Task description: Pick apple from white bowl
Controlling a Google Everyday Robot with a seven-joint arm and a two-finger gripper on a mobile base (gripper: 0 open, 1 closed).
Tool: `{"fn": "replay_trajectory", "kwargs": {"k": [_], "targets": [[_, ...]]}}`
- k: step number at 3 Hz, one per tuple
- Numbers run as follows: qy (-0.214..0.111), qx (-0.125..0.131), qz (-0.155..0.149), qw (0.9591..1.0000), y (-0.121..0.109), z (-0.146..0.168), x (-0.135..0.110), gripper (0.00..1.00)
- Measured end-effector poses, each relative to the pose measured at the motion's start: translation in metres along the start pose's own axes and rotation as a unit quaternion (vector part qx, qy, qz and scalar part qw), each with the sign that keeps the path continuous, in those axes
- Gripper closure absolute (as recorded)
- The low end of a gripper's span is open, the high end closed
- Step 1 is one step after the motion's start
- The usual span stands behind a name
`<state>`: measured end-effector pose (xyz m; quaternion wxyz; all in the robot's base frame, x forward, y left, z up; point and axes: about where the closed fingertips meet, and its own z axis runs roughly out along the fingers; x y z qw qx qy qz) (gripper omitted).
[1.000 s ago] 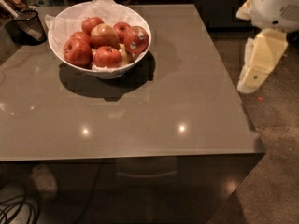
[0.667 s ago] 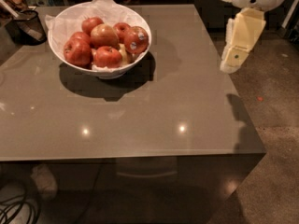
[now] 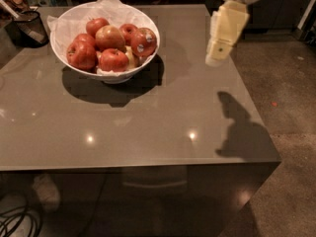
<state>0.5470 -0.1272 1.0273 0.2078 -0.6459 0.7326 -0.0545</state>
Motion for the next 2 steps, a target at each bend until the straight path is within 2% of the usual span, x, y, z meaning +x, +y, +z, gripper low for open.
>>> {"fn": "replay_trajectory", "kwargs": {"k": [1, 2], "targets": [[-0.008, -0.006, -0.026, 0.9996, -0.026, 0.018, -0.046, 0.0], [-0.018, 0.002, -0.033, 0.9993, -0.031, 0.017, -0.059, 0.0]]}}
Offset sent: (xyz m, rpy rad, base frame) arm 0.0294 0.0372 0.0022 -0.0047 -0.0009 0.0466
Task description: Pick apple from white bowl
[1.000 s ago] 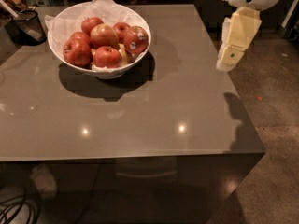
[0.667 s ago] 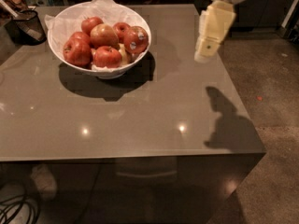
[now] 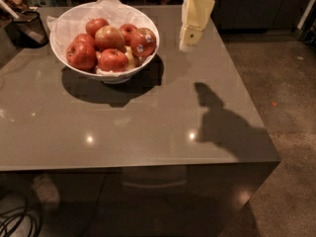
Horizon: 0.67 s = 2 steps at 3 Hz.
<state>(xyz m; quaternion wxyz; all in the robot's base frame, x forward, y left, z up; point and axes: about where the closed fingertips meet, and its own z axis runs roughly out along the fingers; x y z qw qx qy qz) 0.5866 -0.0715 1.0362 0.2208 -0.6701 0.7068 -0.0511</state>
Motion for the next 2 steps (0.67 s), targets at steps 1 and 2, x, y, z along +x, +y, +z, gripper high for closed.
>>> {"fn": "replay_trajectory", "kwargs": {"k": [1, 2], "targets": [[-0.008, 0.006, -0.001, 0.9999, -0.003, 0.002, -0.004, 0.0], [-0.025, 0.001, 0.005, 0.9997, -0.02, 0.016, -0.021, 0.0]]}}
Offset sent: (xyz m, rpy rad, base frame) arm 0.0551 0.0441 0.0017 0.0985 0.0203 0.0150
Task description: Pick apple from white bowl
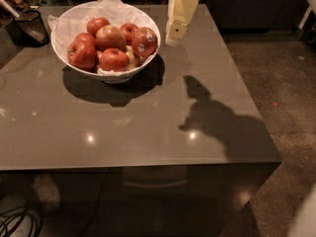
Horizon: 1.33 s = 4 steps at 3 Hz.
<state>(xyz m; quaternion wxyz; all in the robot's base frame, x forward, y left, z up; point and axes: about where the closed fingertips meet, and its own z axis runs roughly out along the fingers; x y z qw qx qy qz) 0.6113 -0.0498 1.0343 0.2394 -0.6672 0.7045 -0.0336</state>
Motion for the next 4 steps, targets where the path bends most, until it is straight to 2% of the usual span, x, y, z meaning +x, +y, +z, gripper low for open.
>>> {"fn": "replay_trajectory", "kwargs": {"k": [1, 2, 3, 4], "targets": [[-0.009, -0.006, -0.007, 0.9999, -0.019, 0.015, -0.019, 0.0], [-0.013, -0.013, -0.011, 0.9998, -0.034, 0.029, -0.032, 0.12], [-0.015, -0.022, -0.008, 0.9996, -0.043, 0.044, -0.036, 0.18], [-0.019, -0.032, -0.003, 0.9993, -0.049, 0.057, -0.037, 0.19]]}}
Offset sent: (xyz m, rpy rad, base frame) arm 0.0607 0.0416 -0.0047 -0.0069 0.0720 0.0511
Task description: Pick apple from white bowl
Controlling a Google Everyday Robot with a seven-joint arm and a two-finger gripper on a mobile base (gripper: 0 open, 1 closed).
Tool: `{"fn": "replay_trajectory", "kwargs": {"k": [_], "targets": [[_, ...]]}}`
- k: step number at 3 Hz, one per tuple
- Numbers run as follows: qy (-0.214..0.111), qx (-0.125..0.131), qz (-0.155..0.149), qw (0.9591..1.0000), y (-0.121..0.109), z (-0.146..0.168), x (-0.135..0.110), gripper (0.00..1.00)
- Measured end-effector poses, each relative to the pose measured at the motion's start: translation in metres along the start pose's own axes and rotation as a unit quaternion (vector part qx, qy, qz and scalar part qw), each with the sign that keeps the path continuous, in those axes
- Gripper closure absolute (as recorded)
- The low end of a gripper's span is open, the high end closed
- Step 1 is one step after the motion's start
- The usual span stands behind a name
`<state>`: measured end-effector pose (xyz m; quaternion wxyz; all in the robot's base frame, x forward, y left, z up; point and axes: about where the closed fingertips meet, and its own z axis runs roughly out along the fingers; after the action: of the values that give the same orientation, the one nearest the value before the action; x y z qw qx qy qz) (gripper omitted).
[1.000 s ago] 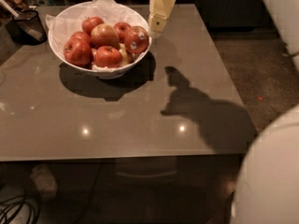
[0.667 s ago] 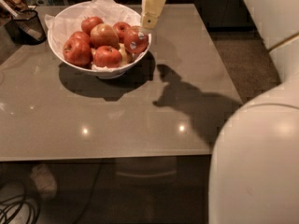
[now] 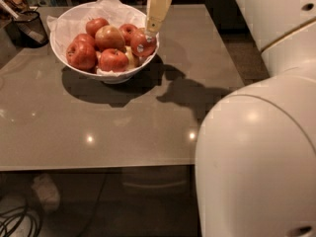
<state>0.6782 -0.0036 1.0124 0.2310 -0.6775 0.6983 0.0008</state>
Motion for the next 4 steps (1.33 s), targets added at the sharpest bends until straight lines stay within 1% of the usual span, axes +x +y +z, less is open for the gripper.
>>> {"fn": "replay_trajectory", "kwargs": {"k": [1, 2, 4], "targets": [[-0.003, -0.012, 0.002, 0.9999, -0.003, 0.014, -0.002, 0.27], [-0.008, -0.025, 0.001, 0.9997, -0.003, 0.026, -0.005, 0.38], [-0.015, -0.043, -0.001, 0.999, -0.001, 0.04, -0.01, 0.32]]}}
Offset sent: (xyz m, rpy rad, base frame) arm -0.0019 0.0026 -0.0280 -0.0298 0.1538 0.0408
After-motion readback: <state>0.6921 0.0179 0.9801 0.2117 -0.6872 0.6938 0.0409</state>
